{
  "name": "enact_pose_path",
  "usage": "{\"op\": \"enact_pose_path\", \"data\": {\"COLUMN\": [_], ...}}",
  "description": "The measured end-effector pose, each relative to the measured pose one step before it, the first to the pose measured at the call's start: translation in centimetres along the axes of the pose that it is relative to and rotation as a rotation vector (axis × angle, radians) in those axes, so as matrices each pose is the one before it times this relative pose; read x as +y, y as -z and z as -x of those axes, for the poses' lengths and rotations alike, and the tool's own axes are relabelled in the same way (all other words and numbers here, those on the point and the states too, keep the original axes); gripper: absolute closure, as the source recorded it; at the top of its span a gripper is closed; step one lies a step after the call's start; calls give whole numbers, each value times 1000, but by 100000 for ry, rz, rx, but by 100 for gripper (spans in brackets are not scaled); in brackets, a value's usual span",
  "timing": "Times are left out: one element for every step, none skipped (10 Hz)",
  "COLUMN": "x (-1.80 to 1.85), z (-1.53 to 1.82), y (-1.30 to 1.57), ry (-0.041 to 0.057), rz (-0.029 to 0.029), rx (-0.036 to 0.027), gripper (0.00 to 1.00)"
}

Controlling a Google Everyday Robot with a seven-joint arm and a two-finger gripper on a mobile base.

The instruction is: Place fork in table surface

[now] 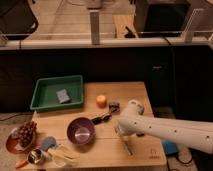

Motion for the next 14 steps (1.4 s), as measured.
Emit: {"op": "enact_pose_path", "data": {"x": [242, 55, 106, 51, 87, -116, -312, -468, -112, 9, -92, -152, 98, 27], "z": [2, 100, 70, 57, 120, 68, 124, 90, 57, 211, 29, 61, 16, -50], "y": [-161, -202, -286, -180, -47, -44, -87, -170, -155, -335, -389, -298, -125, 0], "ry": [-335, 41, -194, -264, 16, 362, 960, 1164, 690, 866, 1350, 725, 194, 50], "rz": [-553, -554, -233, -663, -471, -470, -83, -142, 129, 795, 1115, 489, 631, 210], "rx": [-1007, -879, -517, -582, -221, -124, -188, -419, -313, -1089, -796, -906, -534, -70], "gripper": [55, 50, 46, 45, 41, 34, 31, 31, 31, 32, 38, 47, 55, 67]}}
